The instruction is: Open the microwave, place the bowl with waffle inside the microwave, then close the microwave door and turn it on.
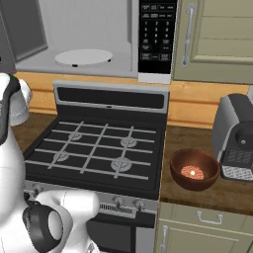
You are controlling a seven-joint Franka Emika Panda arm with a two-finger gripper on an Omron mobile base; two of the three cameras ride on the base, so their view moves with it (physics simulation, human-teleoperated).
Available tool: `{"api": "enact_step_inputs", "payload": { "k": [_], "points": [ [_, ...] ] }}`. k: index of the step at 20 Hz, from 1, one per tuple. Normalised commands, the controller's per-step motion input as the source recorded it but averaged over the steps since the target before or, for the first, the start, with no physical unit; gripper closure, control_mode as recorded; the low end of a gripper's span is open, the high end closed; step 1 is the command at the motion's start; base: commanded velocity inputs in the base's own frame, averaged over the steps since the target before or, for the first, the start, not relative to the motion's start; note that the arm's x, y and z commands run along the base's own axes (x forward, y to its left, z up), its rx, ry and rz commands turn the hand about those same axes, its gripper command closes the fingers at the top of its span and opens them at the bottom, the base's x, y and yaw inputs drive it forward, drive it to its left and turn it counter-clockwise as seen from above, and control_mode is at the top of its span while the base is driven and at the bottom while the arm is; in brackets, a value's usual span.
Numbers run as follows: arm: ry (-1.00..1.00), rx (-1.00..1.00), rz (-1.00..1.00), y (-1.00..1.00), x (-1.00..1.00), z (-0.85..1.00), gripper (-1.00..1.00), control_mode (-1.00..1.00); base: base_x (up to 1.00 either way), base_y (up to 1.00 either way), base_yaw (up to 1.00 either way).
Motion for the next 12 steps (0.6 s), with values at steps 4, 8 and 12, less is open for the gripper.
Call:
{"api": "enact_step_inputs", "payload": {
  "k": [4, 8, 12],
  "points": [
    [-0.14, 0.0, -0.04, 0.55, 0.0, -0.17, -1.0, -1.0, 0.0, 0.0, 0.0],
    [-0.23, 0.0, -0.09, 0.58, 0.0, -0.16, -1.0, -1.0, 0.0, 0.0, 0.0],
    [-0.27, 0.0, -0.15, 0.2, -0.06, -0.03, -1.0, -1.0, 0.0, 0.0, 0.0]
  ]
}}
